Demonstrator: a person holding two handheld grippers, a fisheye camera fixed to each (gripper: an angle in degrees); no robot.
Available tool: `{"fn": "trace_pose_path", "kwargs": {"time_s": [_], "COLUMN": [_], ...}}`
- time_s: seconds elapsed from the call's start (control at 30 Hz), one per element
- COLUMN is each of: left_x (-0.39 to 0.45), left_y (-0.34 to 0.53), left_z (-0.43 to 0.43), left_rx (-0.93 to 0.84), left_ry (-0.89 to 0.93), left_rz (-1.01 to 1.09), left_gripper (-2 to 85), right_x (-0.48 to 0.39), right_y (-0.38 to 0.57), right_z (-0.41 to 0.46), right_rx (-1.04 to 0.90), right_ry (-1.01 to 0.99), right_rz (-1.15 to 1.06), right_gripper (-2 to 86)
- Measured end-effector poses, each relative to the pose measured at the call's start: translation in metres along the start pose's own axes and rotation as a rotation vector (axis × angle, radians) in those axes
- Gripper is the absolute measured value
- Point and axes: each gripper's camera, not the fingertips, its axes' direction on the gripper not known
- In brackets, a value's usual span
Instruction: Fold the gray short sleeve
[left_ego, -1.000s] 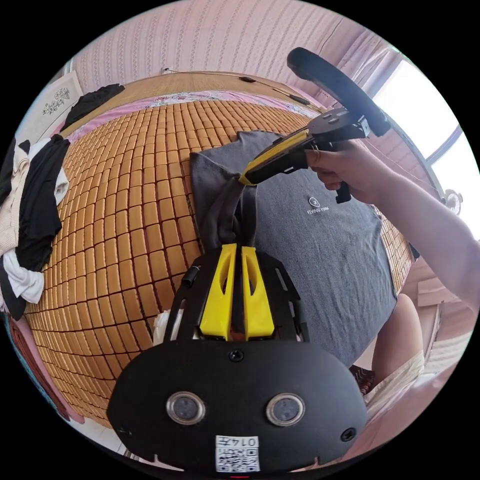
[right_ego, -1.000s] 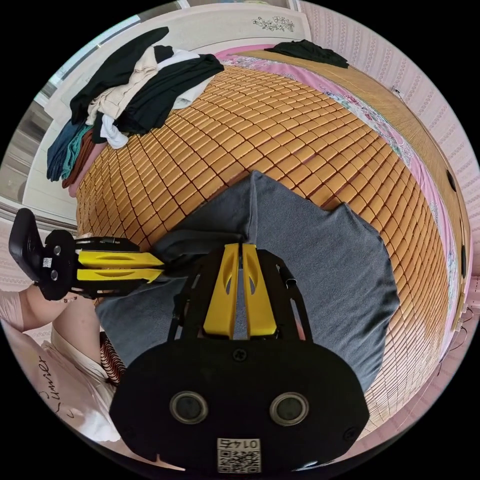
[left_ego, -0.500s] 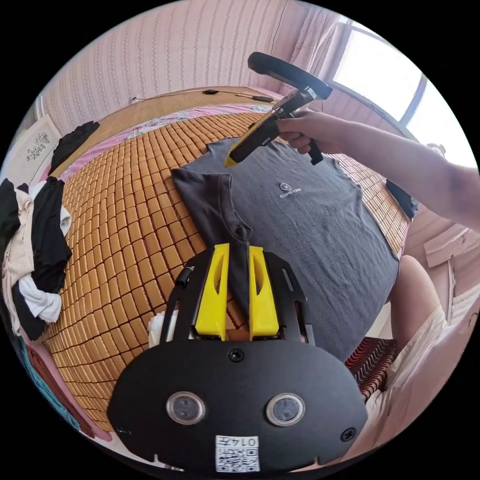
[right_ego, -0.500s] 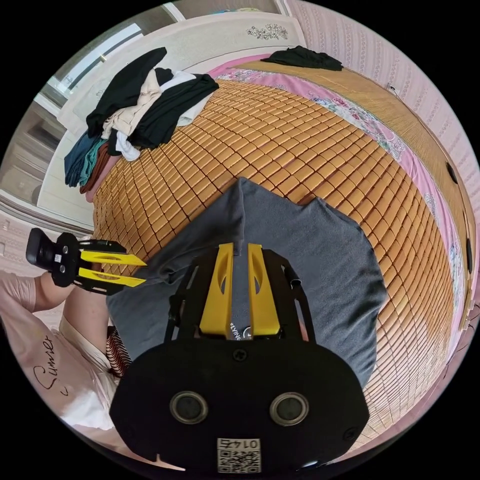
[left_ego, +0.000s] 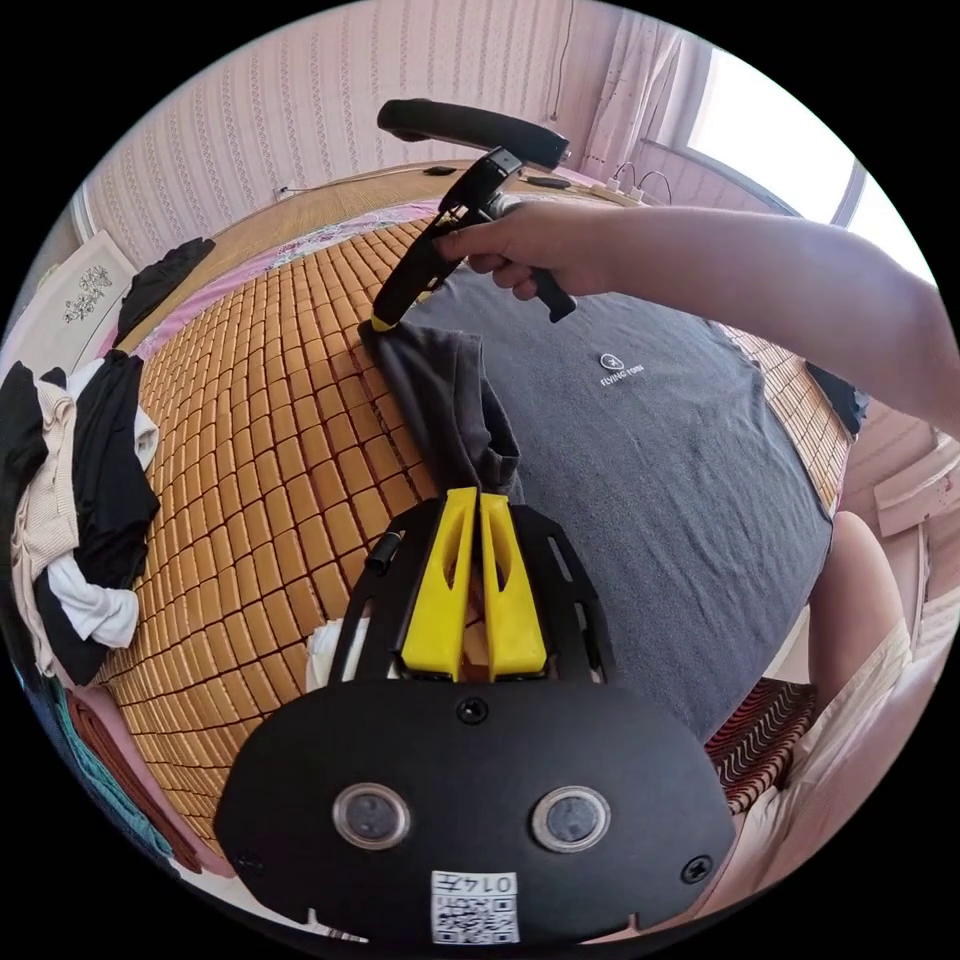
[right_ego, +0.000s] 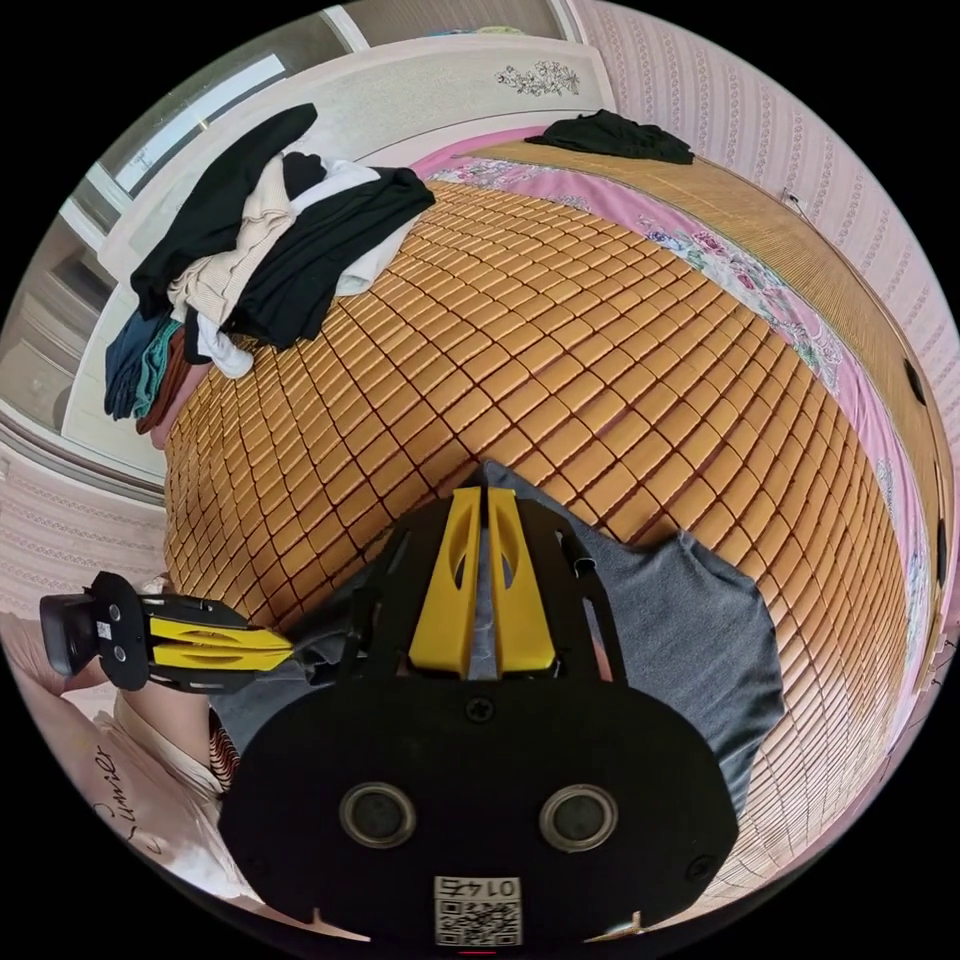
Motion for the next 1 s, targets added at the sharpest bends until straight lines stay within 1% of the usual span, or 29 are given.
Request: {"fn": "trace_pose_path", "kwargs": {"time_s": [0.03, 0.1, 0.2, 0.23, 0.3, 0.37, 0.4, 0.47, 0.57, 0.6, 0.7, 0.8, 0.9, 1.0], "left_x": [0.001, 0.001, 0.002, 0.002, 0.008, 0.023, 0.037, 0.063, 0.114, 0.136, 0.196, 0.245, 0.284, 0.316], "left_y": [-0.001, -0.009, -0.017, -0.019, -0.033, -0.055, -0.075, -0.11, -0.181, -0.21, -0.279, -0.334, -0.373, -0.398], "left_z": [0.002, 0.001, -0.02, -0.027, -0.048, -0.055, -0.054, -0.044, -0.015, 0.0, 0.035, 0.069, 0.1, 0.129], "left_rx": [-0.004, -0.004, 0.033, 0.044, 0.083, 0.103, 0.113, 0.12, 0.127, 0.12, 0.114, 0.082, 0.032, -0.034], "left_ry": [0.004, 0.013, -0.014, -0.014, 0.022, 0.07, 0.1, 0.139, 0.249, 0.279, 0.297, 0.32, 0.319, 0.303], "left_rz": [0.004, -0.012, -0.013, -0.011, 0.024, 0.076, 0.116, 0.19, 0.273, 0.292, 0.348, 0.348, 0.354, 0.379], "left_gripper": [0.1, 4.0, 6.0, 6.2, 5.7, 5.1, 4.8, 4.2, 2.8, 2.6, 2.9, 5.0, 6.5, 7.2], "right_x": [0.001, 0.003, 0.004, 0.001, -0.005, -0.009, -0.008, 0.003, 0.019, 0.021, 0.029, 0.034, 0.036, 0.036], "right_y": [0.005, 0.015, 0.055, 0.084, 0.141, 0.232, 0.255, 0.342, 0.422, 0.432, 0.469, 0.489, 0.499, 0.507], "right_z": [0.004, 0.0, -0.037, -0.057, -0.087, -0.118, -0.124, -0.14, -0.15, -0.151, -0.151, -0.149, -0.143, -0.138], "right_rx": [-0.013, 0.017, 0.149, 0.215, 0.276, 0.313, 0.31, 0.266, 0.235, 0.232, 0.243, 0.268, 0.271, 0.257], "right_ry": [0.002, 0.005, -0.019, -0.03, 0.015, 0.143, 0.177, 0.278, 0.267, 0.262, 0.237, 0.216, 0.177, 0.209], "right_rz": [0.01, 0.034, 0.102, 0.124, 0.153, 0.243, 0.274, 0.43, 0.58, 0.597, 0.661, 0.696, 0.707, 0.721], "right_gripper": [1.4, 2.1, 5.2, 5.6, 5.7, 5.6, 5.5, 5.2, 5.2, 5.4, 6.3, 7.1, 7.6, 6.4]}}
